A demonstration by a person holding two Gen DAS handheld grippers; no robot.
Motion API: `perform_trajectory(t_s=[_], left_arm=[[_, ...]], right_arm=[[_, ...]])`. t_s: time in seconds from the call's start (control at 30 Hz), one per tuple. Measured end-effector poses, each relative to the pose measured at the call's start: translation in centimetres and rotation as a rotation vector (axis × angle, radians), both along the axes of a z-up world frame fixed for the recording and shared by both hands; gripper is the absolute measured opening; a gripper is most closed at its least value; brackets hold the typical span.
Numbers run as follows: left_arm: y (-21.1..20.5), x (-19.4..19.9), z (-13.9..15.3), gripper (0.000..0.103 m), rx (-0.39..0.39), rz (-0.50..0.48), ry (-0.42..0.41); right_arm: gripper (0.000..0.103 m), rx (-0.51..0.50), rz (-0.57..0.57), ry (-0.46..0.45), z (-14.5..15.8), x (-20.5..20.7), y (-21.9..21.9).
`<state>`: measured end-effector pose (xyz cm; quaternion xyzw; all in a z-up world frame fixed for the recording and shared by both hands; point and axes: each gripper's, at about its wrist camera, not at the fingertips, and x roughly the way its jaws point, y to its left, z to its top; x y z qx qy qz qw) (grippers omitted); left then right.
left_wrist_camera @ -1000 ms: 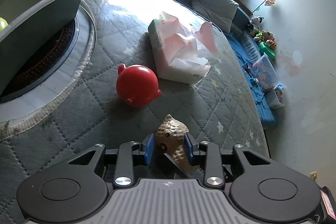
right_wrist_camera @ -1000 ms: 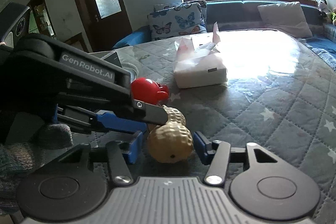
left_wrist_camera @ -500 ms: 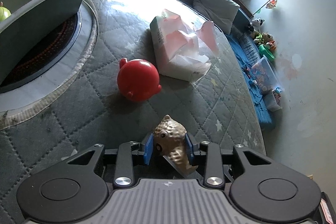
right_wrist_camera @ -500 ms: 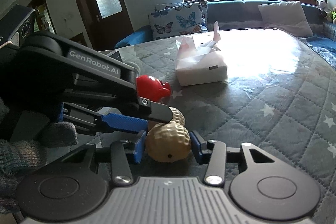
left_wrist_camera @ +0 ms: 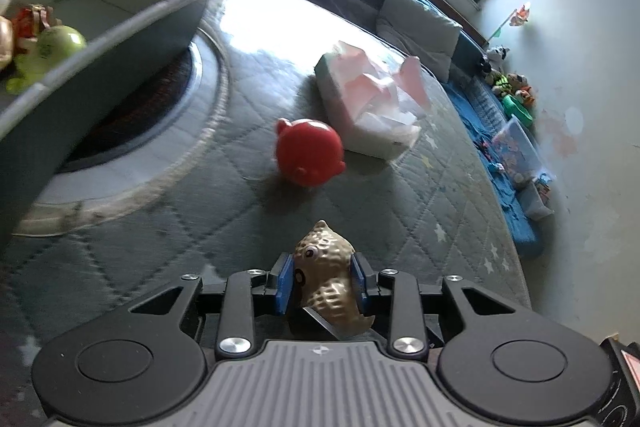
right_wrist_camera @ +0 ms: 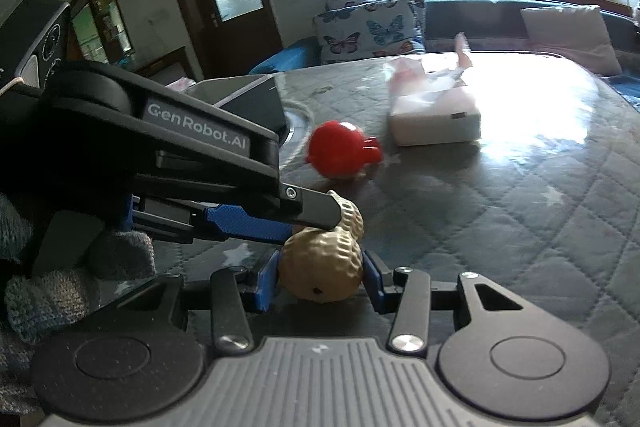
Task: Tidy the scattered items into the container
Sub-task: 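Lift the peanut toy with the left gripper and carry it into the box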
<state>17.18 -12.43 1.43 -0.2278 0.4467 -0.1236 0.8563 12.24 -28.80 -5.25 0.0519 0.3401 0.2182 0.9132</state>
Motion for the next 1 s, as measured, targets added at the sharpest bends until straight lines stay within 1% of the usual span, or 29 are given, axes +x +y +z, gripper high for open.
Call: perform_trajectory(t_s=[0.17,0.3,0.57,0.7,0.87,1.0], left_arm=[[1.8,-0.9,0.4,0.033,0.010,0.047,-0.012],[3.5,-1.4,1.5,0.033,0.006,0.088,-0.037],[7.5,-2.1,4.6,0.033,0.006,0.199,-0.136],[10.1,-2.3,6.1,0.033,0.008,0.267,-0.179],[13.8,-2.1,6.6,0.033,-0.007,0.359,-0.178],[16.5,-1.8,6.3,0.033,-0.021,0.416,-0.159]], right_arm=[[0.045,0.002,0.046,0.000,0.1,0.2,1.7],[0.045,0.001,0.095,-0.019,0.7,0.3,3.1],[0.045,0.003,0.204,-0.111,3.5,1.2,6.7],[0.045,0.006,0.275,-0.164,5.1,2.0,9.4],[0.045,0.002,0.363,-0.199,5.9,3.5,13.3],[0.045,-0.002,0.420,-0.190,5.9,4.7,16.3]])
